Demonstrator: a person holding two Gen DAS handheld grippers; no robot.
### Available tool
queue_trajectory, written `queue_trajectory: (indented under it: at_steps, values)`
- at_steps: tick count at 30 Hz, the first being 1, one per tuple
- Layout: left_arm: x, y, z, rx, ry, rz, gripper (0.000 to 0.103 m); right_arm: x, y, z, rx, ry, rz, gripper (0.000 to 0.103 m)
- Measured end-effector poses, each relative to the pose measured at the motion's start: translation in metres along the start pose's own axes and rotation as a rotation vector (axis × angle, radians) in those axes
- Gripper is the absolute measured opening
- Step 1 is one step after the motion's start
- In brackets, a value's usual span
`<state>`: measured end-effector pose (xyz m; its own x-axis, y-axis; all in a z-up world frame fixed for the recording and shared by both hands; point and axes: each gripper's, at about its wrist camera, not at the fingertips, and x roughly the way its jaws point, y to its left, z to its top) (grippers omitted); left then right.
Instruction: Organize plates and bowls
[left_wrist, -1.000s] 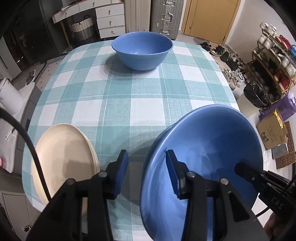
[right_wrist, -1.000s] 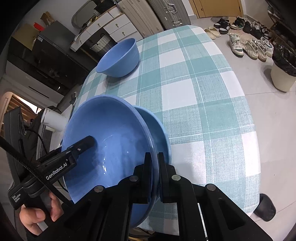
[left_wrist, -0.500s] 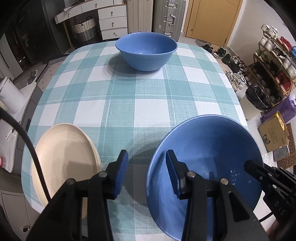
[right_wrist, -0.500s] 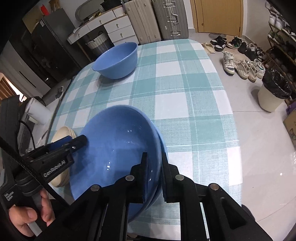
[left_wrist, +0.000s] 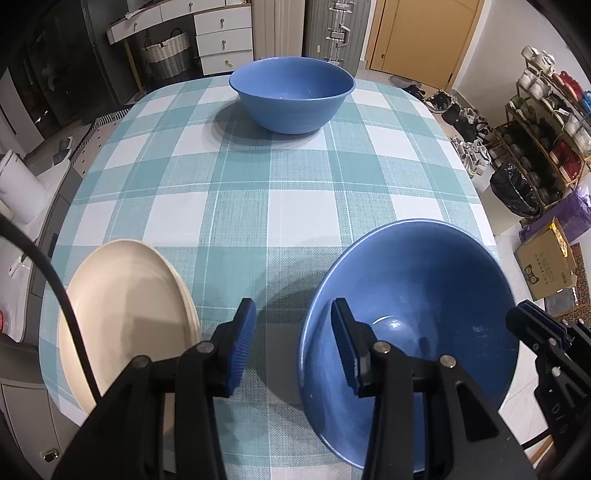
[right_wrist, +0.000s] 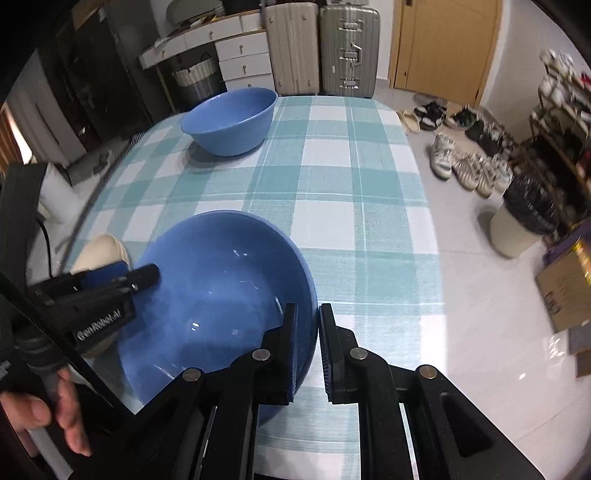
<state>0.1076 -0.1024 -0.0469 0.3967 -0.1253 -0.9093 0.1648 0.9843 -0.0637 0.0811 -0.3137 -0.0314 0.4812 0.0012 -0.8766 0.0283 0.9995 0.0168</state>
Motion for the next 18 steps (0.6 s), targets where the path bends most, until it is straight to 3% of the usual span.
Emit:
queue_trajectory:
  at_steps: [4,14,18]
  values:
    - [0.001,0.0,-0.001,-0.003,0.005,-0.005,0.042,0.002,0.004,-0.004,-0.033,-0.002,-0.025,0.011]
    - [0.009,0.0,-0.005,-0.007,0.039,-0.021,0.042,0.002,-0.007,-0.006,0.027,-0.012,0.038,0.012]
    - [0.007,0.005,-0.006,-0.02,0.019,0.0,0.044,-0.006,-0.013,-0.009,0.061,-0.057,0.054,0.012]
